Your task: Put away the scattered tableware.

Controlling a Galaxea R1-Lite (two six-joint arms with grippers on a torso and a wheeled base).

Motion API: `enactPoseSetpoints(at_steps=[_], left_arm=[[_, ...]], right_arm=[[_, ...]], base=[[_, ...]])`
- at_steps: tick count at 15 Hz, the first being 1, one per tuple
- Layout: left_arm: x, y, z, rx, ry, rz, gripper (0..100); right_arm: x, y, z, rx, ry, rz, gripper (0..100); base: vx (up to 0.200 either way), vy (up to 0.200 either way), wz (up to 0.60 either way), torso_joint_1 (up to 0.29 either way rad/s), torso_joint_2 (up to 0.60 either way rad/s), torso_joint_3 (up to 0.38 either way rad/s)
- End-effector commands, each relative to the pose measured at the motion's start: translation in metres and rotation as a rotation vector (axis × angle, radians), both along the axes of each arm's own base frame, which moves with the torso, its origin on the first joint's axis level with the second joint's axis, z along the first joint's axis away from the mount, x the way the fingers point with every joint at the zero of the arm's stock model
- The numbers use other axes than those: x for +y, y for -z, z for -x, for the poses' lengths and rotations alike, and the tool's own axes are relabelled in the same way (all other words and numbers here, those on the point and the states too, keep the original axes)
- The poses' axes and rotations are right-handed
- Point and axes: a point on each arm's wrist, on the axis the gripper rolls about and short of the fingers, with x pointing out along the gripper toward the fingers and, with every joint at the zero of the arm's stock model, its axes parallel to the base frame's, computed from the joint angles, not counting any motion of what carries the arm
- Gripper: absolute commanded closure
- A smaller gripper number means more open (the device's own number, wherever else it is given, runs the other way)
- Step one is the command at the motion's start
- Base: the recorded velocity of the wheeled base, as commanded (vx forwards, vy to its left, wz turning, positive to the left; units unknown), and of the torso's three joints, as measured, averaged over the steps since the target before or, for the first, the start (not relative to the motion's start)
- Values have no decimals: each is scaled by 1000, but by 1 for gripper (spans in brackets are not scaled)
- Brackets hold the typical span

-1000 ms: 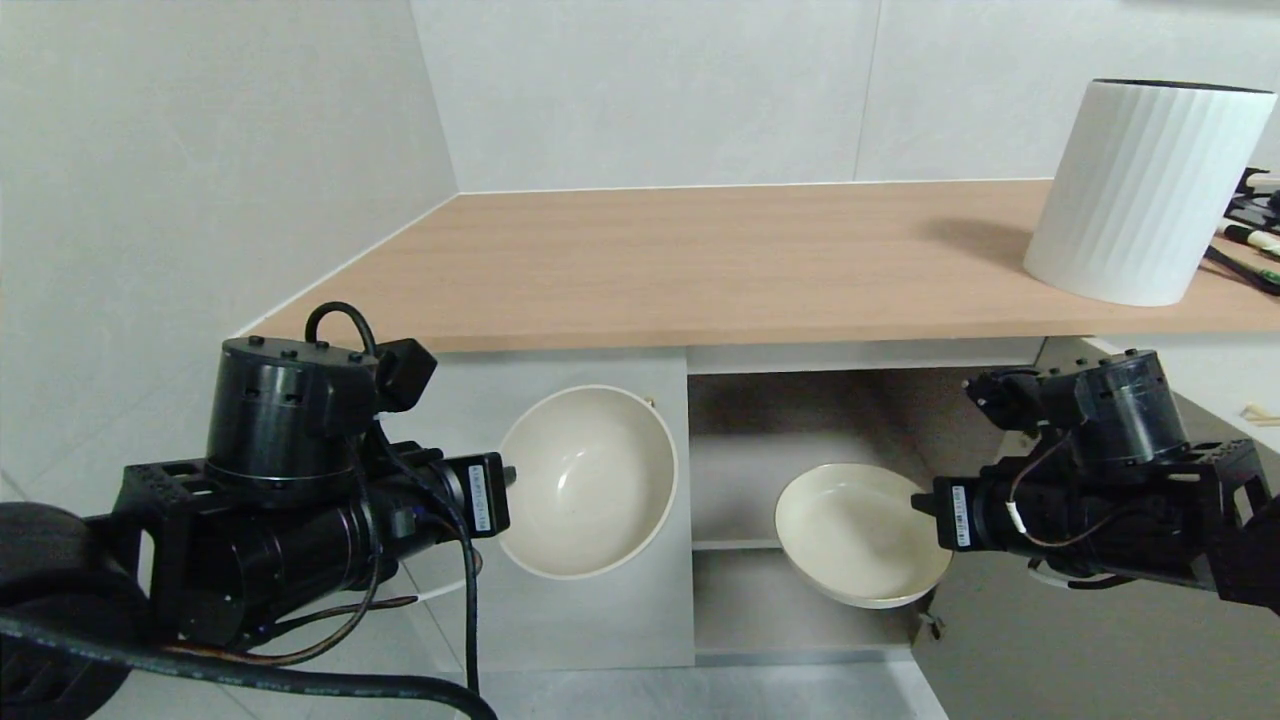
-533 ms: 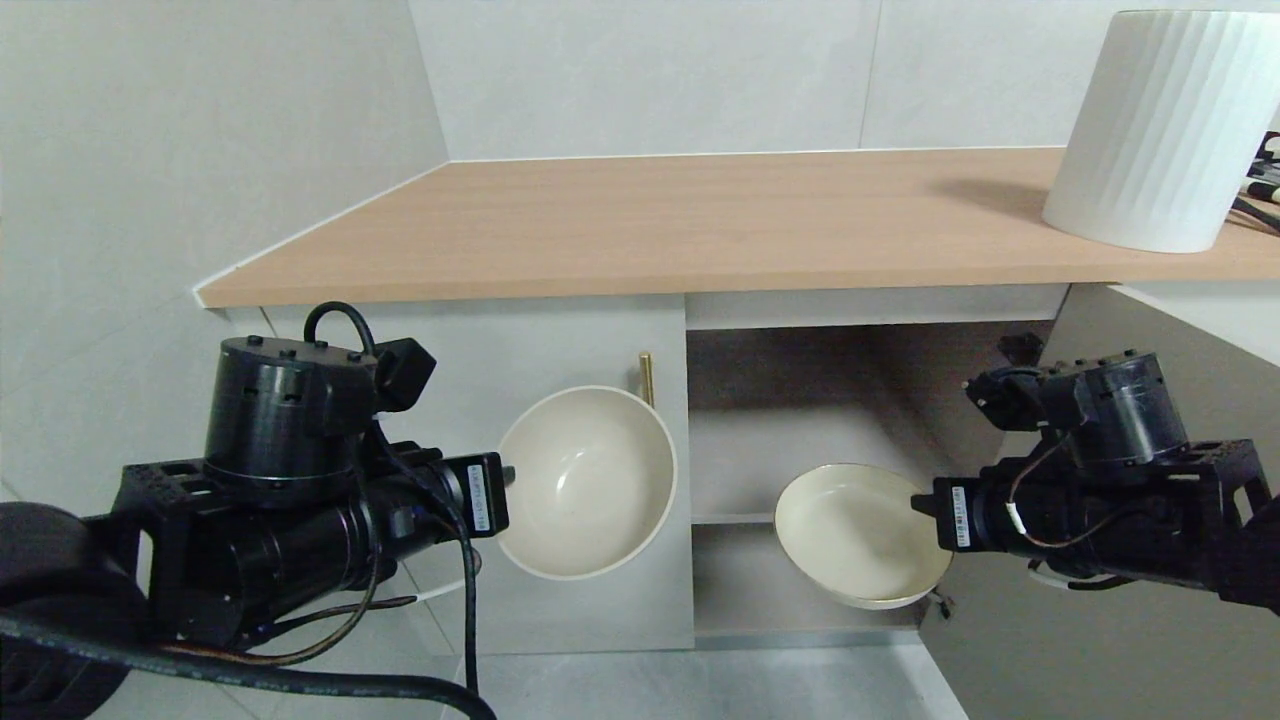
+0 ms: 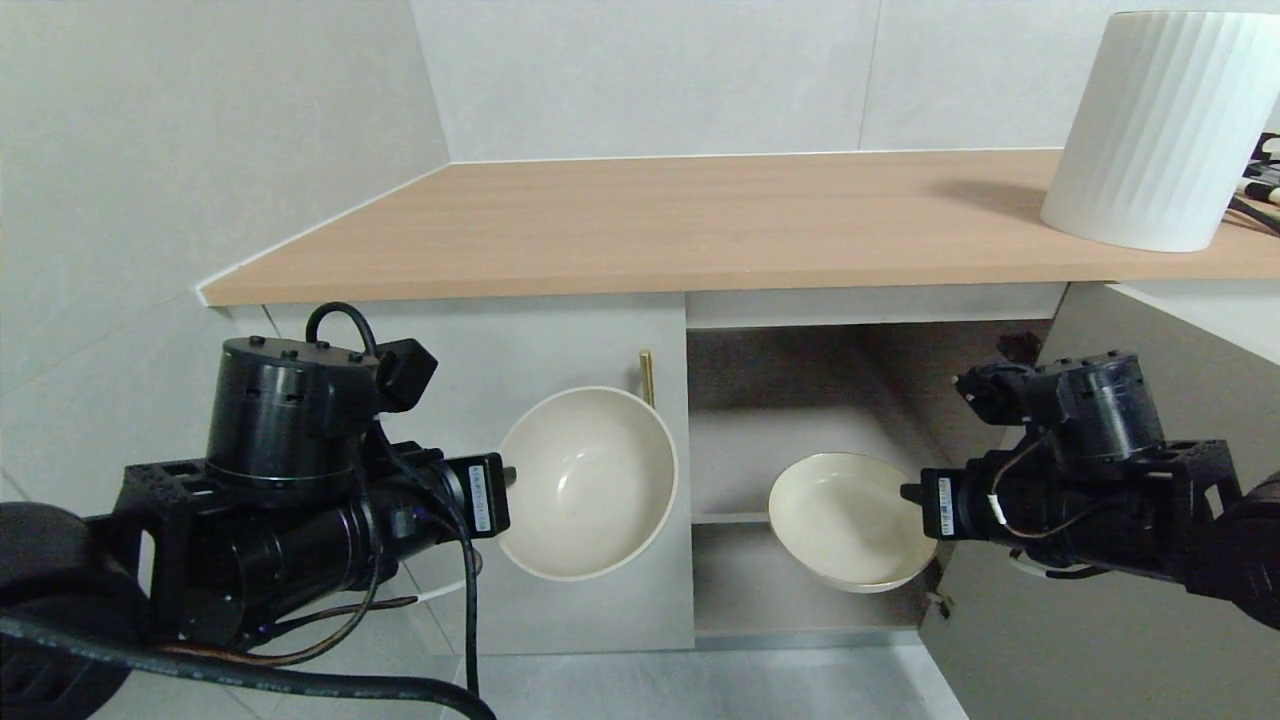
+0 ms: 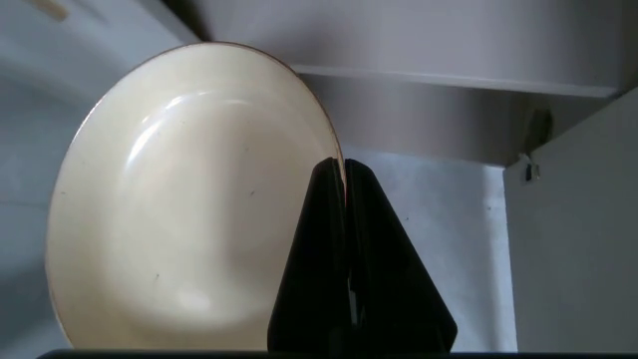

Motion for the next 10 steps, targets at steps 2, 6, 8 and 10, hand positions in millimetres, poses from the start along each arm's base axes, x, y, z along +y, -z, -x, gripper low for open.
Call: enactPoseSetpoints(at_steps=[2, 6, 8, 10], left_arm=[[-1, 1, -1, 5, -1, -2, 100], [-1, 2, -1, 6, -1, -3, 100], [-1, 2, -1, 6, -1, -3, 100], [0, 0, 0, 1, -1, 0, 100]], right_arm=[[7, 21, -16, 27, 27, 31, 100], [16, 53, -44, 73, 66, 68, 100], [15, 58, -53, 76, 90, 59, 100], [17, 59, -58, 52, 96, 41, 100]], base=[[0, 0, 0, 0, 0, 0], [0, 0, 0, 0, 0, 0], [0, 0, 0, 0, 0, 0], [0, 0, 0, 0, 0, 0]])
